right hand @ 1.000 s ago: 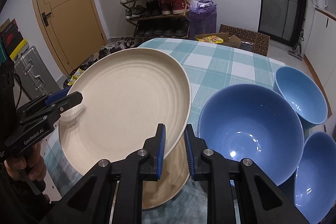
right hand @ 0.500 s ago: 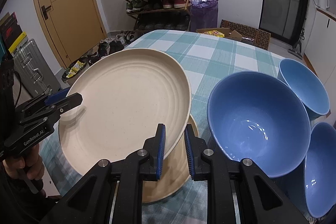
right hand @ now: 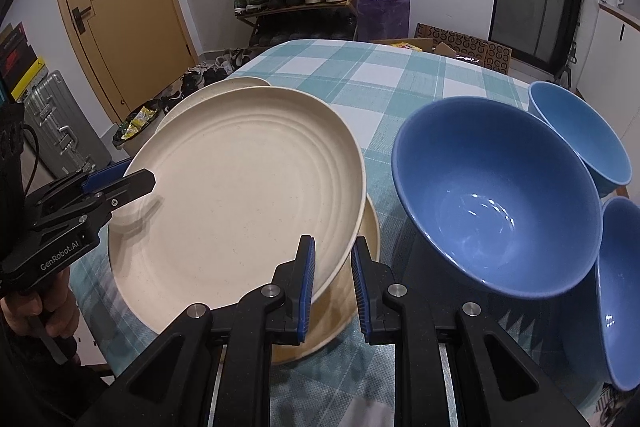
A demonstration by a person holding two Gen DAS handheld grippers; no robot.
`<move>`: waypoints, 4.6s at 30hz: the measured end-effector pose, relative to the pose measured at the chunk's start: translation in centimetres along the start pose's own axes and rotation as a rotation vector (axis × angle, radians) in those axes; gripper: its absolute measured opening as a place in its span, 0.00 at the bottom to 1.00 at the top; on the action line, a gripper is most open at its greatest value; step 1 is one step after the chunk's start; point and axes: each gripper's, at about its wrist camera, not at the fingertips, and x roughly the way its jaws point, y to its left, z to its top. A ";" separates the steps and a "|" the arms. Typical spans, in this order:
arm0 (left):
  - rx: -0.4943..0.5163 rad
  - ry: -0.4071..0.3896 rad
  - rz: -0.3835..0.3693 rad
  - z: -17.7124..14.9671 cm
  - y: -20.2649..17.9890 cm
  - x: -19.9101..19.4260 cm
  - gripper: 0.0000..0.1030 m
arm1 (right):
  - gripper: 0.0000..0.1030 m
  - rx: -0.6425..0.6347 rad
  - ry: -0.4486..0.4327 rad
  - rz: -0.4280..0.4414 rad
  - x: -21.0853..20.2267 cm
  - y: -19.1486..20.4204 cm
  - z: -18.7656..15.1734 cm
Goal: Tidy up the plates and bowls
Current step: 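Lower the held plate with both grippers onto the other cream plate, then open both grippers and release the stacked plate, then move both grippers toward the remaining cream plate beside the stack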
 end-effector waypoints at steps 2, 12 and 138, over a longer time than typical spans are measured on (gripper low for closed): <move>0.005 0.006 0.000 -0.1 -0.2 0.2 0.32 | 0.18 -0.002 0.002 -0.006 -0.1 0.1 -0.2; 0.019 0.039 0.009 -0.5 -0.2 1.2 0.32 | 0.19 -0.018 0.031 -0.037 0.7 0.3 -1.2; -0.271 -0.070 0.265 3.1 13.9 3.2 1.00 | 0.99 0.058 -0.090 0.097 5.5 6.8 11.6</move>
